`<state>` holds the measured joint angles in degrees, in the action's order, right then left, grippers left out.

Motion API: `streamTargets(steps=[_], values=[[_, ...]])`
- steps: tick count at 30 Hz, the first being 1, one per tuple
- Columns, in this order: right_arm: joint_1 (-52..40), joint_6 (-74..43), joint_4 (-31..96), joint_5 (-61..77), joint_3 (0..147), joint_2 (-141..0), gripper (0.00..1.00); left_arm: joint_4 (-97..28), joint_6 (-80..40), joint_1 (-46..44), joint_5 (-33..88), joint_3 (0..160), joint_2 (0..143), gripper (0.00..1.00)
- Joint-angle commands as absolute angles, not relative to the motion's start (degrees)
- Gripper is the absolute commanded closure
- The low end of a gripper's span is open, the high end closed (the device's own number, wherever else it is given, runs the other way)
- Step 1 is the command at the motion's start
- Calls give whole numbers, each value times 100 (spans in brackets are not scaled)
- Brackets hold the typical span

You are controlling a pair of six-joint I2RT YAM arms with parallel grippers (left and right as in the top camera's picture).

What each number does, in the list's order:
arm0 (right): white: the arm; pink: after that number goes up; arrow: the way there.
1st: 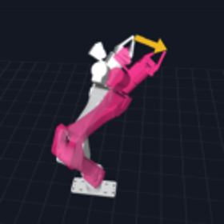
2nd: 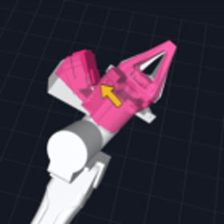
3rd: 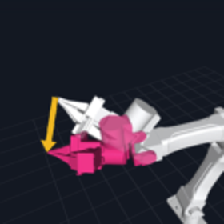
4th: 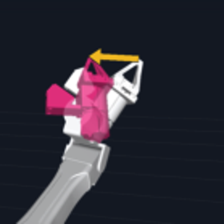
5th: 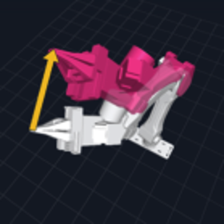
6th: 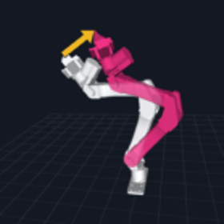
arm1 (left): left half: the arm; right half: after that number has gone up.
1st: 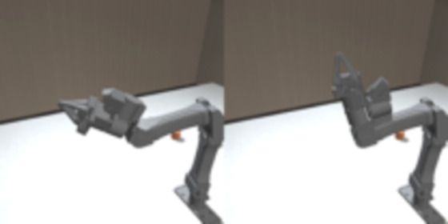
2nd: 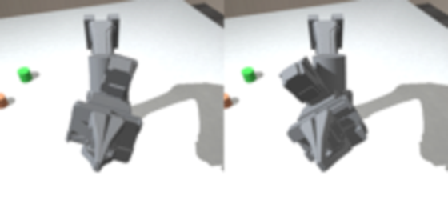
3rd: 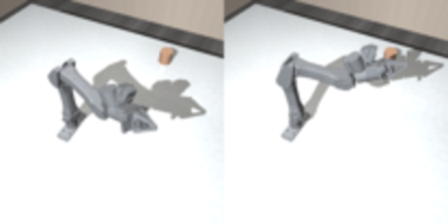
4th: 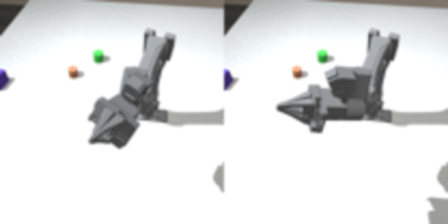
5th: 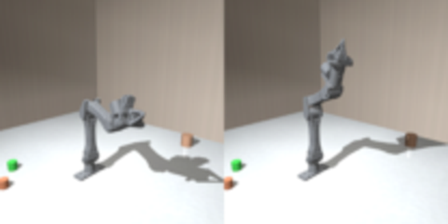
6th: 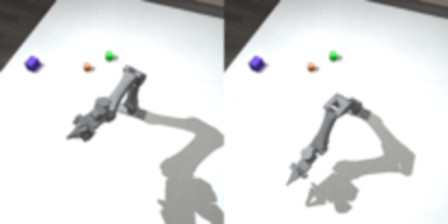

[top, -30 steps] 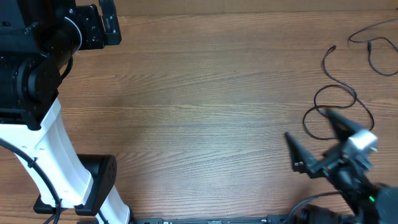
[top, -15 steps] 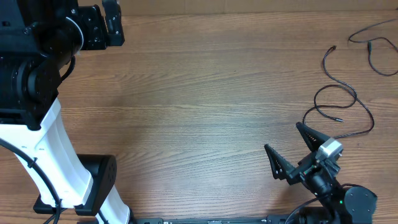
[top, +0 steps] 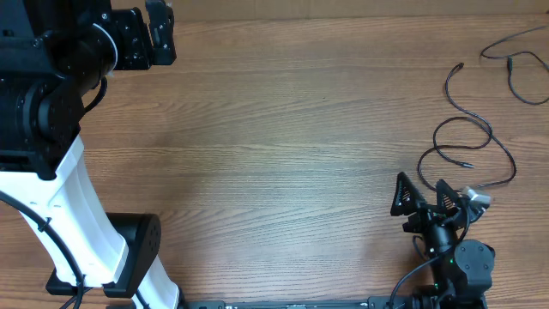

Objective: Untangle cables

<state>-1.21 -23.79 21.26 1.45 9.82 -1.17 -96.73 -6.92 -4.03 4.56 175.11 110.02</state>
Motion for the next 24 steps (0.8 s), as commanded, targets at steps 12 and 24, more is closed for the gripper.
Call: streamTargets(steps=[12,24], values=[[-154,-2508,2777,-794,784,-60,0,-9679,-642,-416,556,17533,10978,0],[-154,-2510,2777,-790,784,-60,0,-9679,-642,-416,558,17533,10978,0]])
